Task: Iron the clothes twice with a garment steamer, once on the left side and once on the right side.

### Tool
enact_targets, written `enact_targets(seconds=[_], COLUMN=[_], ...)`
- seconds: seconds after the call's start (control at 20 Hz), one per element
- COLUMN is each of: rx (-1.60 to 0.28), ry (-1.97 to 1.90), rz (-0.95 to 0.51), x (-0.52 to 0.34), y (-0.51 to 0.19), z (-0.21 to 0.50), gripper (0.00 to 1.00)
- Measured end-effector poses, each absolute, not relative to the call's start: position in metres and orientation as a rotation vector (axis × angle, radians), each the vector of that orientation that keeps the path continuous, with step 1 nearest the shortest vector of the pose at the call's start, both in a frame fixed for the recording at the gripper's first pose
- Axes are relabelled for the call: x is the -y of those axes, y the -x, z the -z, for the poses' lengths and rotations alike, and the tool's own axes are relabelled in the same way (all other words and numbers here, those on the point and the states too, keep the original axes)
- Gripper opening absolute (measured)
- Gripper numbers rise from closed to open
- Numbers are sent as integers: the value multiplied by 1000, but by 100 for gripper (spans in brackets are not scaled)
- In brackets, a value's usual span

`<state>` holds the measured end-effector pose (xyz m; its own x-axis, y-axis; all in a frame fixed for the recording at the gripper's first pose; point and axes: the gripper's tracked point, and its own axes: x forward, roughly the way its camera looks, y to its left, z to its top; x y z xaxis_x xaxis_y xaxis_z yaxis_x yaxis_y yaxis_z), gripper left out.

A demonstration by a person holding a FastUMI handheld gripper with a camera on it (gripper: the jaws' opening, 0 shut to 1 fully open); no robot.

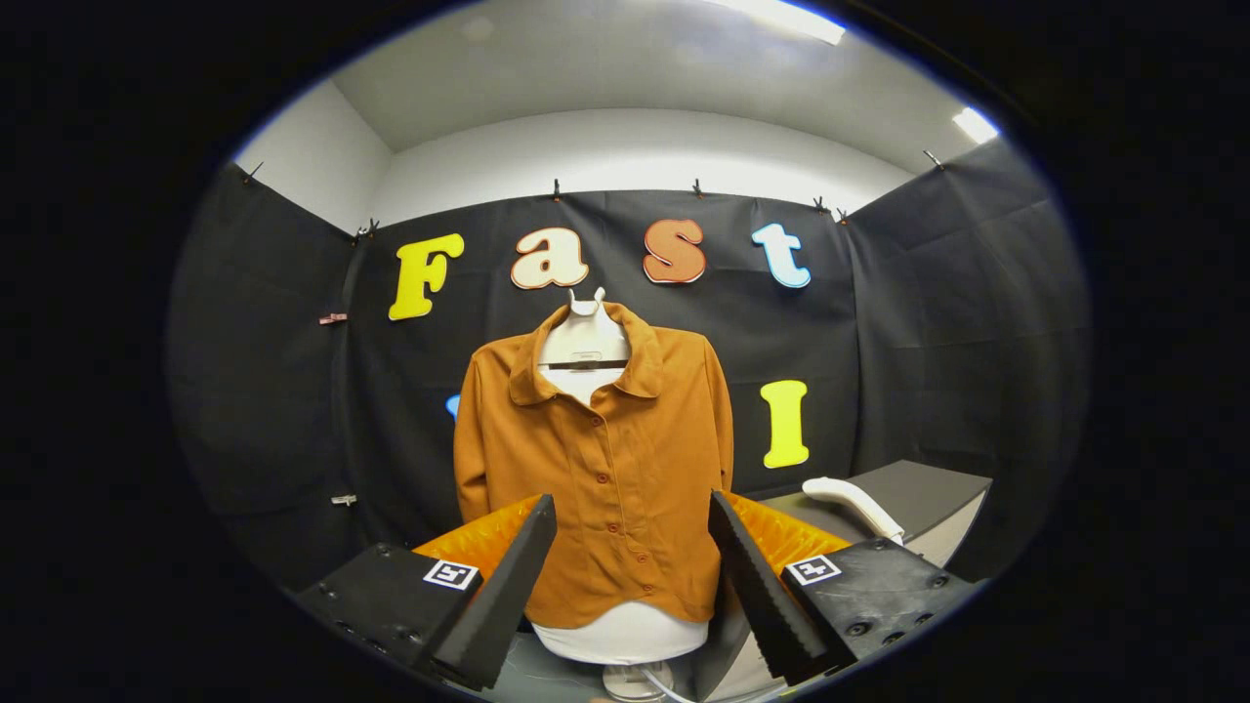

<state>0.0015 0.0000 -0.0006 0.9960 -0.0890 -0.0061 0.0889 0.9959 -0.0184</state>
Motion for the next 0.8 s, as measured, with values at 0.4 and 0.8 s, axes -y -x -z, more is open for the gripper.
enact_targets(seconds=[0.4, 0.8], rx=[-44, -73], ry=[22, 16], rz=[251, 338], x=[56, 151], y=[6, -32], z=[13, 26], gripper=[98, 98])
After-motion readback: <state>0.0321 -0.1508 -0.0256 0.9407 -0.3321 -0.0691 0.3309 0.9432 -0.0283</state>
